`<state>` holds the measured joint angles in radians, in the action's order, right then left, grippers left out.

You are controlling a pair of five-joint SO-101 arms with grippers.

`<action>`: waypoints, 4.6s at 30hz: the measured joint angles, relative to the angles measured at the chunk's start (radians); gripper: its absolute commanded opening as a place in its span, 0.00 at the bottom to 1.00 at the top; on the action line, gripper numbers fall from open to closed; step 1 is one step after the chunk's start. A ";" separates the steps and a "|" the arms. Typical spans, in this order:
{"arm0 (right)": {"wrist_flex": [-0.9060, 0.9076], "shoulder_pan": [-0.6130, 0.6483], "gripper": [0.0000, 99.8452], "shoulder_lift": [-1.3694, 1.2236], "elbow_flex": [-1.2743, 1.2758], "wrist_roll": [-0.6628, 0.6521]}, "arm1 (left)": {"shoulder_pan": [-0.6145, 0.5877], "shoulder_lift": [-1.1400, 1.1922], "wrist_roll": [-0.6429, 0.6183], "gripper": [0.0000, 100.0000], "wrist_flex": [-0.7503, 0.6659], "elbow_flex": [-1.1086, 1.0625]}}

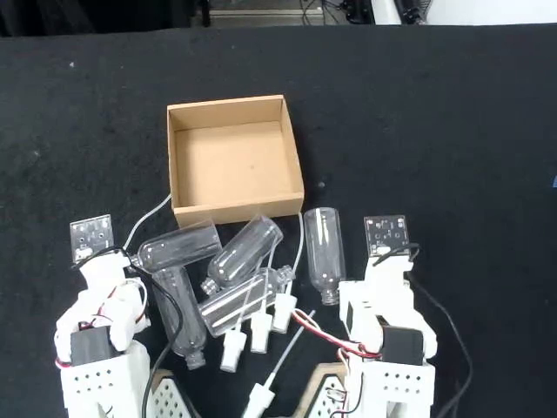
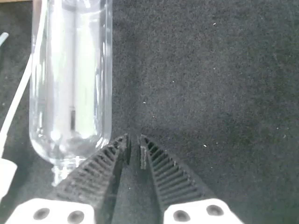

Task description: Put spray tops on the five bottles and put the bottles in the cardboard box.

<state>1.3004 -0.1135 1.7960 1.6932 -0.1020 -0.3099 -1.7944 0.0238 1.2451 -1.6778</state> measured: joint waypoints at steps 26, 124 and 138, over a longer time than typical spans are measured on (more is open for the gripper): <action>0.000 0.000 0.01 0.000 0.000 0.000 | -0.100 0.000 0.002 0.03 0.002 0.021; -0.324 -0.011 0.14 0.000 -0.008 -0.114 | 0.305 0.925 -0.043 0.10 -0.204 0.328; -0.324 -0.011 0.14 0.000 -0.008 -0.114 | 0.305 0.931 -0.038 0.09 0.117 0.680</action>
<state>0.9766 -0.1243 1.7960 1.6855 -0.2156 -0.0046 -0.8631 -0.0146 1.3617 -0.9981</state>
